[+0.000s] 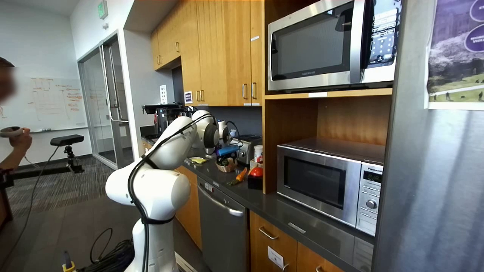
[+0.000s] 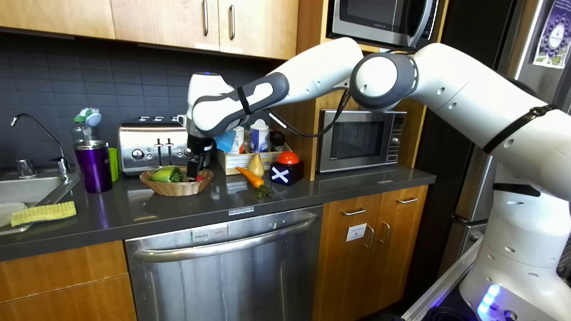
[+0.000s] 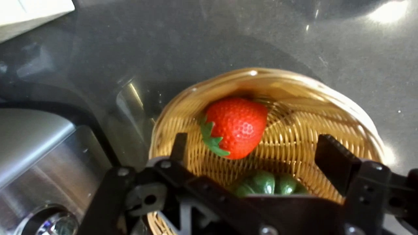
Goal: Put the red toy on the counter
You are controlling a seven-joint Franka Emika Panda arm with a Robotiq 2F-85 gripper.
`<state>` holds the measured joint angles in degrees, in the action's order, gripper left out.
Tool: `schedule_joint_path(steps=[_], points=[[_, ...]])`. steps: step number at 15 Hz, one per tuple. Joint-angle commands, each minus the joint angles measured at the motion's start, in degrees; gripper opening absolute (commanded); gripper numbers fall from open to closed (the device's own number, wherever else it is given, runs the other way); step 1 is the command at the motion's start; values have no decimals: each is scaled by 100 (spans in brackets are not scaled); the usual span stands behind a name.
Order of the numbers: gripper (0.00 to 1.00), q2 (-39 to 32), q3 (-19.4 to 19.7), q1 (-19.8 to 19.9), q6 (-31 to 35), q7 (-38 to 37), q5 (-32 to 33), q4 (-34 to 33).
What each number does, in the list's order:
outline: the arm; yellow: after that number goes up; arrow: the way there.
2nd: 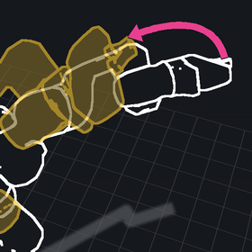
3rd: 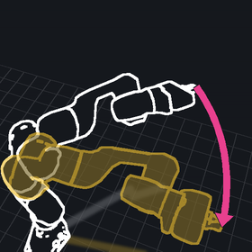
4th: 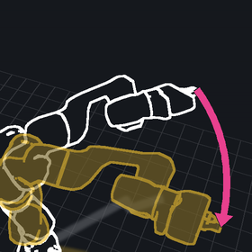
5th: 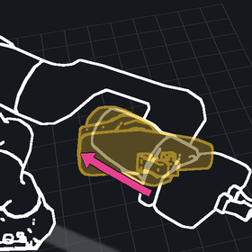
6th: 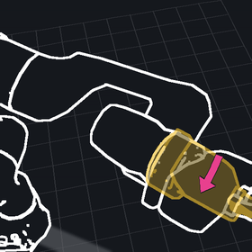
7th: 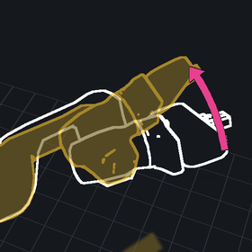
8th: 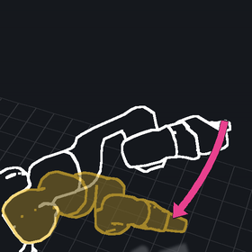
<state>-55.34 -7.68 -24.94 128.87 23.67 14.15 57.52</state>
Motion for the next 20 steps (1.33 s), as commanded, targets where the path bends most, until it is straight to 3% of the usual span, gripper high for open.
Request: schedule_joint_path(steps=[1, 3, 4, 6, 7, 8, 10, 20], points=[[84, 23, 23, -3, -156, -6, 10, -21], [77, 3, 18, 12, -166, 11, 9, -32], [65, -12, 14, 19, -171, 23, 6, -42], [64, -34, 19, 28, -170, 31, 15, -51], [55, -43, 23, 32, -173, 37, 20, -57], [38, -56, 31, 35, -171, 36, 27, -67], [24, -59, 33, 53, -169, 41, 26, -69], [24, 271, 26, -15, -419, 109, 72, -17]])
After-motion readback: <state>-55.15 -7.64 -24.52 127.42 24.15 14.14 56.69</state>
